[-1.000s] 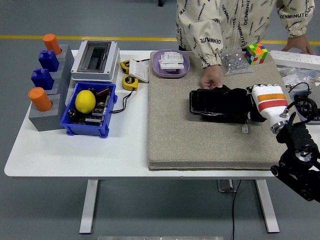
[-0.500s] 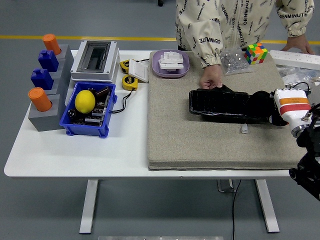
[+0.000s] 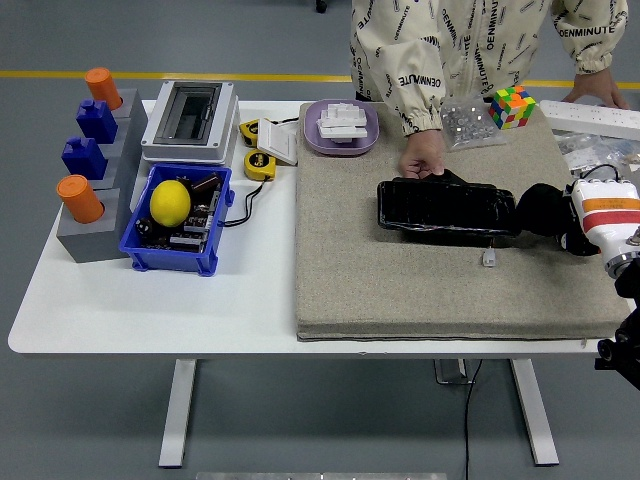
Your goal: Pick the rag up,wipe the panel,place it on the desk
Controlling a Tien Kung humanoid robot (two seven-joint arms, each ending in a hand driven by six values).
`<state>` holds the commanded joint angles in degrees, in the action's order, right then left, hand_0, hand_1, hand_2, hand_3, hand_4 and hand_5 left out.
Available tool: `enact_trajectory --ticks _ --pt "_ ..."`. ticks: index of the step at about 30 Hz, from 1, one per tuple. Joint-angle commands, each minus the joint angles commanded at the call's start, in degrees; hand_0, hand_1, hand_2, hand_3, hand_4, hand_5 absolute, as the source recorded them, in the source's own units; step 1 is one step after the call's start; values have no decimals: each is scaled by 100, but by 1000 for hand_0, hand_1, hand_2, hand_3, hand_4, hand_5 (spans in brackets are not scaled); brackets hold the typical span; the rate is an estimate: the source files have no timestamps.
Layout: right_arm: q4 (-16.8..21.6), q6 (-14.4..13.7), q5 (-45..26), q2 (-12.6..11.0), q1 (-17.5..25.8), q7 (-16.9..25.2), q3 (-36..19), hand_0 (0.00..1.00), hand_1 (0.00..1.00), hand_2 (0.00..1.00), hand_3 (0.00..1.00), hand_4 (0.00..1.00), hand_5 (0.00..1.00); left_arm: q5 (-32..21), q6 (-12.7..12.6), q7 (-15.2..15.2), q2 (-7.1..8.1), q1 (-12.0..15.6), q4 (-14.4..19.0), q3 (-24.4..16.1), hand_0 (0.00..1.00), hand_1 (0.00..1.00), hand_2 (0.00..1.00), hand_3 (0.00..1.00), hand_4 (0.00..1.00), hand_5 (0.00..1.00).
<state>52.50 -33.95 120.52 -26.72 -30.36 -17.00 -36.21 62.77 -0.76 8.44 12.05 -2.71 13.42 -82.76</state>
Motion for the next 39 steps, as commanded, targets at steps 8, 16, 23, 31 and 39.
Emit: enact_trajectory --ticks 8,16,23,31,39 --pt "235 537 -354 -132 42 -455 -173 279 358 373 376 915 88 12 -5 2 20 26 -4 -3 603 636 636 562 630 448" --pt "506 1086 -1382 -171 93 -1135 -378 277 357 373 376 914 88 0 -2 1 39 35 6 32 603 636 637 562 630 448" --pt "602 1082 -1752 -143 109 -1479 -431 273 357 373 375 913 88 -3 -5 3 53 63 -3 46 604 636 637 562 630 448" --pt "619 1047 -1808 -139 13 -1621 -428 272 356 374 375 916 88 -16 -3 3 56 60 1 83 603 636 637 562 630 448" --pt "649 1094 -1850 -152 -82 -1502 -380 287 370 396 408 979 129 -10 -5 4 63 60 -4 61 604 636 637 562 631 450"
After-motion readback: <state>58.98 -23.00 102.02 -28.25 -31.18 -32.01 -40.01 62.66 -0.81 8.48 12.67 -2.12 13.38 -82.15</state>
